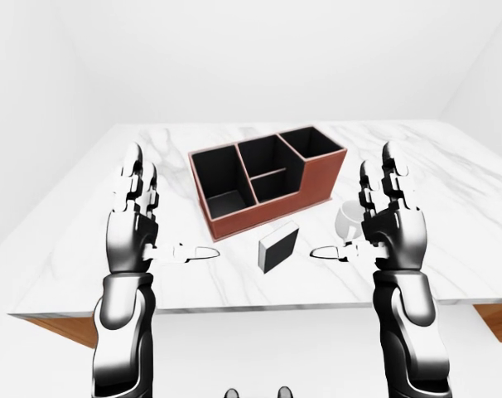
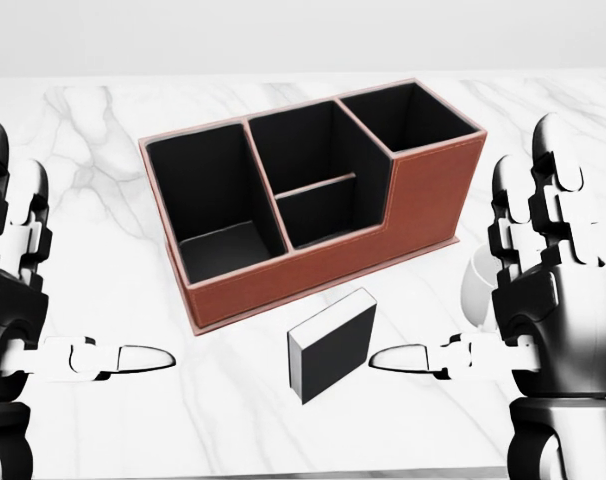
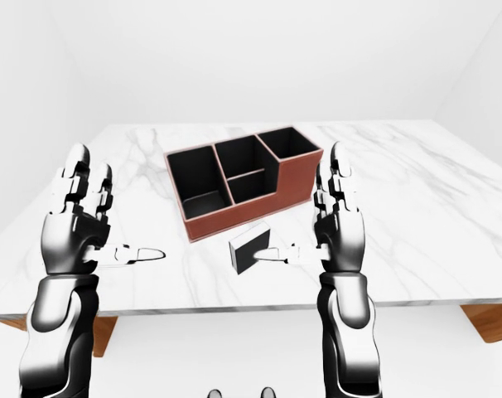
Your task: Pick up the book and place it in the front compartment of the caddy.
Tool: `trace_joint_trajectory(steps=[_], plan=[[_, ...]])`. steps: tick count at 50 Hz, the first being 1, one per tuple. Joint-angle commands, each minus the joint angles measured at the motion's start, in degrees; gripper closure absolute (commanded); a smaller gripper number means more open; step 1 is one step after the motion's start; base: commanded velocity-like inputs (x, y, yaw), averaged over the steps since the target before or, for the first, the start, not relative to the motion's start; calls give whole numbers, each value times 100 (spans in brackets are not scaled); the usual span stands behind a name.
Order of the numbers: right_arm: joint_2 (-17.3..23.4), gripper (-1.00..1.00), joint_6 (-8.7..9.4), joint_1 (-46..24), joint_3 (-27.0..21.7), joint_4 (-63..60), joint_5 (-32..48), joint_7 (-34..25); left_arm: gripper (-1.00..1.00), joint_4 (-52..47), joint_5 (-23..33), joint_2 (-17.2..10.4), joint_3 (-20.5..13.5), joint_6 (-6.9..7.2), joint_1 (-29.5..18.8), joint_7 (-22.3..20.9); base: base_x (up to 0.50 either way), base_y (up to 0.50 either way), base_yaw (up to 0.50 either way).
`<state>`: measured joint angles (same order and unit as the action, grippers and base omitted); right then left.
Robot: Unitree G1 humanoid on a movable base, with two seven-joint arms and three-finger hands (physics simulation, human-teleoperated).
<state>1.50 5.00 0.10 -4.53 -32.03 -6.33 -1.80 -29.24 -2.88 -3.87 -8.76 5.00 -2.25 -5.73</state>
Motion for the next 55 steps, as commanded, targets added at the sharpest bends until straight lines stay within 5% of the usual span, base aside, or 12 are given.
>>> trace_joint_trajectory(steps=[1,37,55], plan=[[-8,-100,0,22,27,-56,36,-6,-100,-18,-19,-8,-15,0,-17,1,50,0,0],[-12,-100,0,9,23,2,21,25,-100,-91,-14,-6,-10,0,8,-17,35,0,0],[-30,-100,0,65,100,-128,45,-21,-100,-67,-25,-17,-29,0,-16,-19,0,0,0]])
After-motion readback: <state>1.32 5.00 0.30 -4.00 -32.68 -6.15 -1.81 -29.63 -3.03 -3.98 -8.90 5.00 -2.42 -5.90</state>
